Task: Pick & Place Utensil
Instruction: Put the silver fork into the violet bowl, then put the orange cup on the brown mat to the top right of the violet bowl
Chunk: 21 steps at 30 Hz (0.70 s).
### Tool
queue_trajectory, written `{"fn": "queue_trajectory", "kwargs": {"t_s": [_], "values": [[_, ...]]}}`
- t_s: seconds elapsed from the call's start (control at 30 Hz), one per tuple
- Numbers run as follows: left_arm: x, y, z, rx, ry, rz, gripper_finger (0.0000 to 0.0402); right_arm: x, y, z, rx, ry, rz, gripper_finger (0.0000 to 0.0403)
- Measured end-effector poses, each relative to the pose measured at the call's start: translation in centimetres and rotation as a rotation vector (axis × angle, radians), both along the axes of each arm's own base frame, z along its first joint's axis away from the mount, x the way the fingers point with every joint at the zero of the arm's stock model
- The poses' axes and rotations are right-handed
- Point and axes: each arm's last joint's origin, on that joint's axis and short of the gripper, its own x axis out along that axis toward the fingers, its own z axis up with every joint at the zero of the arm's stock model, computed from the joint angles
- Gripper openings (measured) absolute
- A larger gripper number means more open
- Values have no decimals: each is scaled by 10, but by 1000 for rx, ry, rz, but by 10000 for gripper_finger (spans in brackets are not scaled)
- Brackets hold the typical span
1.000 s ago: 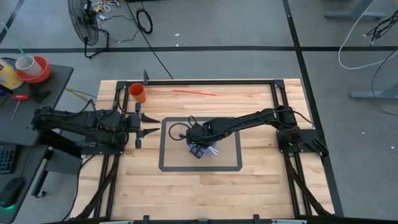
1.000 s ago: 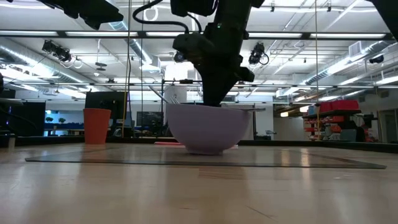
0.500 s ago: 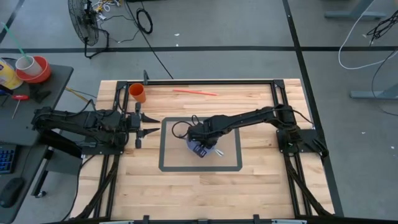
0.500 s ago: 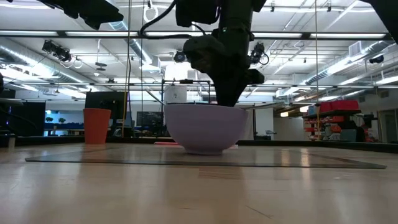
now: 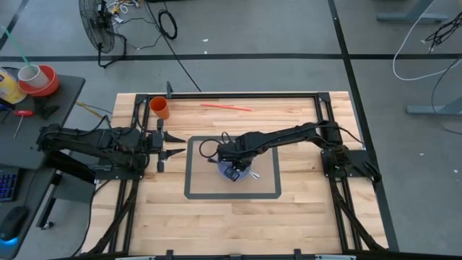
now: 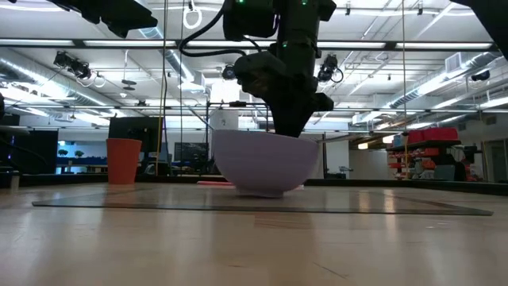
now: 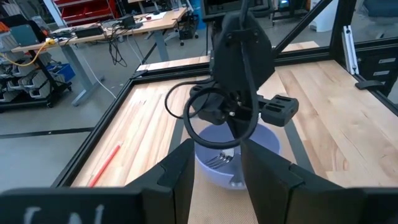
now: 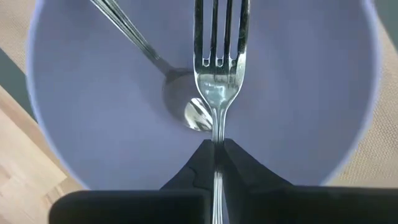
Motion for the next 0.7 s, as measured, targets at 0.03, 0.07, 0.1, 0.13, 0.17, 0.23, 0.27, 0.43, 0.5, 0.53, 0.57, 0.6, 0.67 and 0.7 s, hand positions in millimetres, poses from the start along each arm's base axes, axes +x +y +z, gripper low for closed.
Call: {"fn": "queue_trajectory", "kwargs": {"t_s": [0.03, 0.07, 0.1, 0.13, 0.17, 0.23, 0.27, 0.43, 0.5, 0.53, 0.57, 0.6, 0.67, 0.7], "values": [[0, 0, 0, 0, 0, 0, 135, 0, 0, 0, 0, 4, 1, 13], [0, 0, 0, 0, 0, 0, 135, 0, 0, -1, 0, 5, 3, 13], [0, 0, 0, 0, 0, 0, 135, 0, 0, 0, -1, 2, 8, 14], [0, 0, 0, 0, 0, 0, 135, 0, 0, 0, -1, 1, 10, 15], [0, 0, 0, 0, 0, 0, 135, 0, -1, 0, -2, 2, 13, 17], [0, 0, 0, 0, 0, 0, 135, 1, -1, 0, -2, -4, 14, 26], [0, 0, 0, 0, 0, 0, 135, 1, -1, 0, -2, -9, 13, 32], [0, 0, 0, 0, 0, 0, 135, 2, -4, 0, 8, -10, 17, 71], [0, 0, 0, 0, 0, 0, 135, 2, -4, 0, 6, -14, 23, 83], [0, 0, 0, 0, 0, 0, 135, 2, -4, 0, 6, -18, 25, 87], [0, 0, 0, 0, 0, 0, 135, 3, -4, 0, 6, -23, 26, 90], [0, 0, 0, 0, 0, 0, 135, 3, -4, 0, 7, -26, 27, 93], [0, 0, 0, 0, 0, 0, 135, 4, -4, 0, 7, -37, 31, 96], [0, 0, 0, 0, 0, 0, 135, 5, -4, 1, 6, -46, 35, 97]]}}
